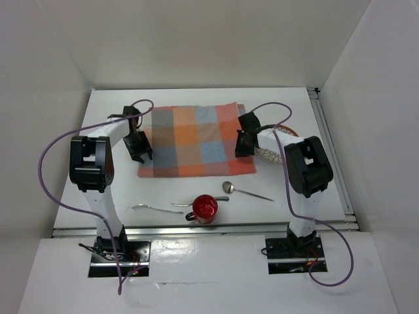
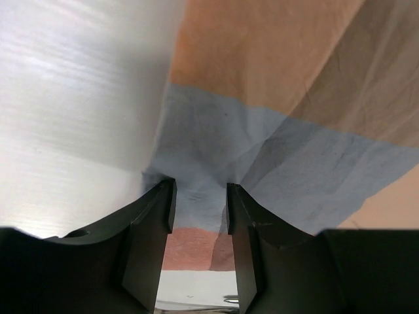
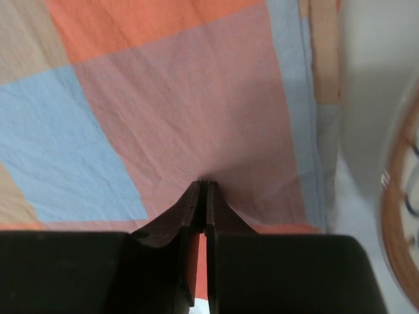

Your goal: Set the dinner table for one person

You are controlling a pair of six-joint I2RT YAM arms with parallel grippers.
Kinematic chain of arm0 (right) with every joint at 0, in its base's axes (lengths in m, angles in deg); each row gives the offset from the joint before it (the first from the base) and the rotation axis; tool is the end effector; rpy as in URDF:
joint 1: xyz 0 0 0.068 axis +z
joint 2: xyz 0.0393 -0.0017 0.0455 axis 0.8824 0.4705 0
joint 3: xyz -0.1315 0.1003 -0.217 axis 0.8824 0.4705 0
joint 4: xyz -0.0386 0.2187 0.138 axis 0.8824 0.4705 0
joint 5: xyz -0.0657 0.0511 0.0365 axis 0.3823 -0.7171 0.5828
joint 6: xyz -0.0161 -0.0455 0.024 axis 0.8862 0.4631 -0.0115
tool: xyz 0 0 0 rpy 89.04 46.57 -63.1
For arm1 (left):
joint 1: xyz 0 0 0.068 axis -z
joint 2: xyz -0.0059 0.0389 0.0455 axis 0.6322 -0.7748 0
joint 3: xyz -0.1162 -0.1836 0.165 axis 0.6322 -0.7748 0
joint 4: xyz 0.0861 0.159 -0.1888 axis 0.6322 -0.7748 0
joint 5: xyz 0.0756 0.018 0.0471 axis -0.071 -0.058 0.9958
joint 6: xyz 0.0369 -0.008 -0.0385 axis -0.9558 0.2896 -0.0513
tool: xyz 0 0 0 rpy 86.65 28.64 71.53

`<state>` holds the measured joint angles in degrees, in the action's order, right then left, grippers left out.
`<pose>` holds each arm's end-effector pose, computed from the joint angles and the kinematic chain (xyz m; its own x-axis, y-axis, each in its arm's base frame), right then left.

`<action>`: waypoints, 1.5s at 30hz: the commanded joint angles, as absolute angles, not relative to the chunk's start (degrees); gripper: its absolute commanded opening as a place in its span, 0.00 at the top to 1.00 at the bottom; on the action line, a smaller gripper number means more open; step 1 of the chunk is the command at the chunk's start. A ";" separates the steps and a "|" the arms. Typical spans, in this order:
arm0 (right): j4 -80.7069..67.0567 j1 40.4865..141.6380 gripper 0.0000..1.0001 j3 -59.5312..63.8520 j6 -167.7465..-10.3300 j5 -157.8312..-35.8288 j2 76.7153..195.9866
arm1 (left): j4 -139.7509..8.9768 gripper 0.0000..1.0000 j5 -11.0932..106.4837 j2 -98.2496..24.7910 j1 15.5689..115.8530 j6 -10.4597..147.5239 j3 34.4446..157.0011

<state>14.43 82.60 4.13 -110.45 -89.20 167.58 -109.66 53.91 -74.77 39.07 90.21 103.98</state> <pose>0.3771 0.1422 0.1563 -0.8845 0.1718 -0.4338 0.0740 0.9696 0.2332 0.3912 -0.0003 0.1666 -0.8121 -0.5500 -0.1949 -0.5245 0.8344 -0.1691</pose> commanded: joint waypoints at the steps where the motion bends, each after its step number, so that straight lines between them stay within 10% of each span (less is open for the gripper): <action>1: 17.64 81.36 0.95 12.55 -111.75 -85.41 164.79 | -108.62 0.47 53.14 -76.45 40.35 89.38 107.22; 23: 19.22 78.99 0.96 14.86 -111.75 -85.66 158.12 | -111.44 0.42 53.14 -78.57 45.10 88.33 114.78; 27: 20.79 78.99 0.82 9.53 -111.75 -89.36 151.87 | -113.80 0.38 54.37 -77.16 45.10 87.80 119.77; 32: 24.56 76.45 0.31 3.00 -112.81 -88.49 145.38 | -118.55 0.34 54.90 -75.50 45.63 86.75 127.77; 36: 26.67 69.51 0.10 4.75 -117.45 -84.45 140.45 | -120.04 0.30 54.90 -73.39 46.15 86.75 129.72; 45: 21.77 44.03 0.05 25.66 -123.88 -100.32 131.21 | -119.52 0.18 55.61 -65.30 47.91 86.22 125.51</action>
